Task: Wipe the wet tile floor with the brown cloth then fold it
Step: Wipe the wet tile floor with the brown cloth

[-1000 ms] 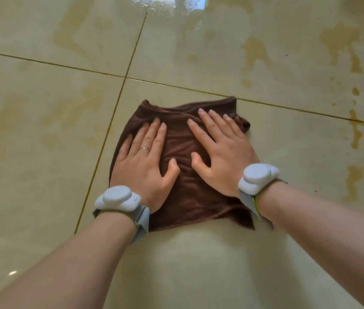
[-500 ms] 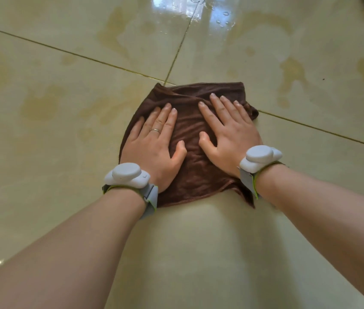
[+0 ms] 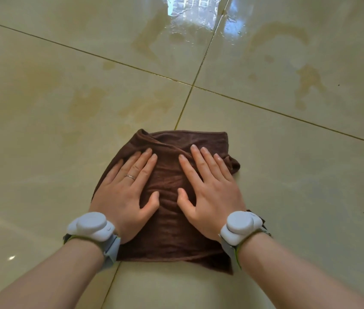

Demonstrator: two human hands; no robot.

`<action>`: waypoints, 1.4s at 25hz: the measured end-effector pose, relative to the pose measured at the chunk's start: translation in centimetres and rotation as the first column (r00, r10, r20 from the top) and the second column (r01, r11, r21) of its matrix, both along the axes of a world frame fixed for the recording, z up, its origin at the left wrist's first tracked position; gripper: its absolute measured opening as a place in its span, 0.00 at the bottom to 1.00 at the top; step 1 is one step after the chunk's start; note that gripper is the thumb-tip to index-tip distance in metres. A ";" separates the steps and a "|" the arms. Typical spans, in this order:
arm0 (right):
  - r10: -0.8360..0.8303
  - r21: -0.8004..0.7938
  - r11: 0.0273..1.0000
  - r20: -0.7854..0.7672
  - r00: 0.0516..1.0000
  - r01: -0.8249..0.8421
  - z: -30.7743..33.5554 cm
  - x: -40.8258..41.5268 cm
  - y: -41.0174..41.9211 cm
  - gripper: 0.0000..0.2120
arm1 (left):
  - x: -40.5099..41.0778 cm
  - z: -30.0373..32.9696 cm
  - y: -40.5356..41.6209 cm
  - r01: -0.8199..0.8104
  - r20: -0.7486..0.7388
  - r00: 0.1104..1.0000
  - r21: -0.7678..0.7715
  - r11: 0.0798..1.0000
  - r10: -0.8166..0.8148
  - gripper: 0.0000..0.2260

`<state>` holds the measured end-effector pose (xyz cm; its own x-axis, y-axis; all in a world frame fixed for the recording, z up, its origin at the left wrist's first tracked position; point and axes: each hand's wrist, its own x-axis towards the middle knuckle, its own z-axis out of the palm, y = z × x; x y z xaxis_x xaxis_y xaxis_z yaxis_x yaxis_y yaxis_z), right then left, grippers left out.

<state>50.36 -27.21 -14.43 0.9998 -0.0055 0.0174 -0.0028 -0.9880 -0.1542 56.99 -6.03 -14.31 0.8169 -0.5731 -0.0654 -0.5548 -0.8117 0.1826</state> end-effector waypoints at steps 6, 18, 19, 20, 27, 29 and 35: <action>-0.043 0.019 0.999 0.026 0.999 0.042 -0.3 9.3 0.1 0.33 | 9.2 -0.6 -0.4 -0.027 0.033 0.999 -0.025 0.999 0.028 0.33; -0.066 -0.055 0.996 0.103 0.992 0.072 -0.9 23.2 0.9 0.33 | 21.7 -1.3 -1.2 -0.129 0.060 0.988 -0.143 0.981 0.139 0.32; -0.072 -0.057 0.995 0.098 0.993 0.078 -0.8 23.0 0.8 0.33 | 21.5 -1.2 -1.3 -0.123 0.059 0.989 -0.138 0.983 0.133 0.32; -0.077 -0.061 0.995 0.091 0.993 0.082 -0.7 22.8 1.0 0.33 | 21.3 -1.2 -1.2 -0.120 0.059 0.990 -0.129 0.984 0.128 0.32; 0.005 -0.007 1.000 0.040 0.999 -0.005 0.1 16.9 8.5 0.33 | 14.7 -0.5 6.5 -0.171 0.036 0.984 -0.077 0.982 0.174 0.32; 0.041 0.008 0.999 0.035 0.999 -0.041 0.2 14.5 11.6 0.33 | 12.4 -0.3 9.4 -0.197 0.035 0.979 -0.059 0.979 0.199 0.32; 0.104 0.007 0.995 0.004 0.995 -0.104 0.4 12.6 13.7 0.32 | 10.6 0.2 12.4 -0.203 -0.011 0.979 -0.025 0.979 0.203 0.34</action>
